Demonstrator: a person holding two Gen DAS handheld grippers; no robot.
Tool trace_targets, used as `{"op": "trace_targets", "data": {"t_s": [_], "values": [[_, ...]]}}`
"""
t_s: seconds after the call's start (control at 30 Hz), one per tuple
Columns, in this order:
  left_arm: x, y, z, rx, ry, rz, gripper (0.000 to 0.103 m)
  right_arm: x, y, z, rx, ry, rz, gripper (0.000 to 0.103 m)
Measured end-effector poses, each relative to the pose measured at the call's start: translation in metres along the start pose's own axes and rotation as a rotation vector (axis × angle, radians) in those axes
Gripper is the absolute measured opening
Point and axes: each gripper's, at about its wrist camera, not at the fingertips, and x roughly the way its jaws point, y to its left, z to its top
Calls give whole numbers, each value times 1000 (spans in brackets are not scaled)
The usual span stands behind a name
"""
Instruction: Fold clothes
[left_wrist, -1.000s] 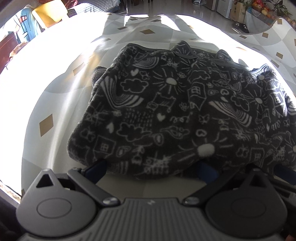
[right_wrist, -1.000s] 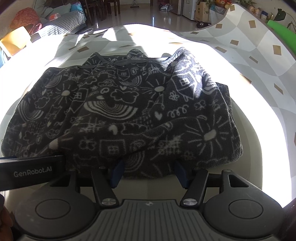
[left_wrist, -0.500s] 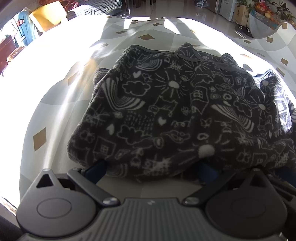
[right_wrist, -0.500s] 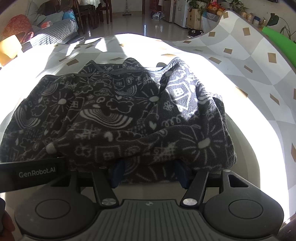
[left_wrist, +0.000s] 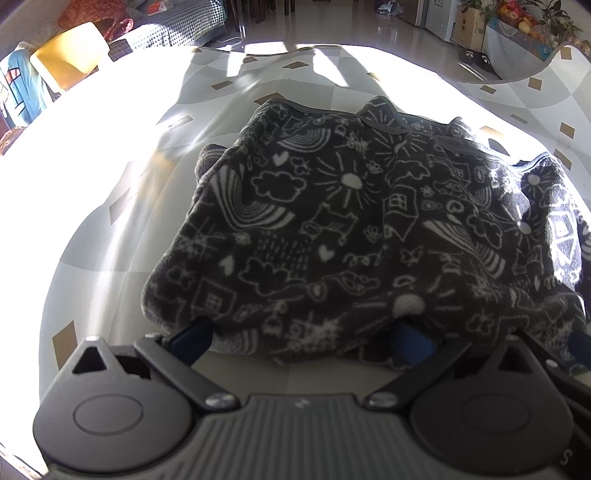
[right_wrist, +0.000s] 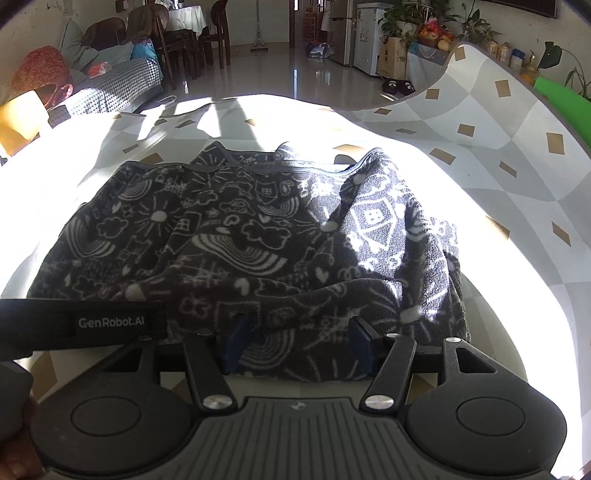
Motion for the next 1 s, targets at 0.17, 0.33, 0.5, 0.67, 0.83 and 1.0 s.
{"op": "trace_targets", "data": {"t_s": [0.17, 0.33, 0.5, 0.67, 0.83, 1.0], "values": [[-6, 11, -6, -38, 30, -26, 103, -3, 14, -16, -32, 58, 107, 59], [-8, 12, -4, -28, 34, -21, 103, -1, 25, -20, -87, 47, 165, 59], [-8, 15, 2, -22, 32, -16, 103, 8, 30, -18, -109, 47, 220, 59], [-2, 15, 2, -26, 33, -17, 103, 21, 32, -15, -119, 62, 203, 56], [3, 13, 3, -16, 33, -13, 103, 30, 32, -11, -114, 56, 194, 56], [8, 9, 4, -15, 32, -13, 103, 35, 33, -8, -109, 45, 182, 56]]}}
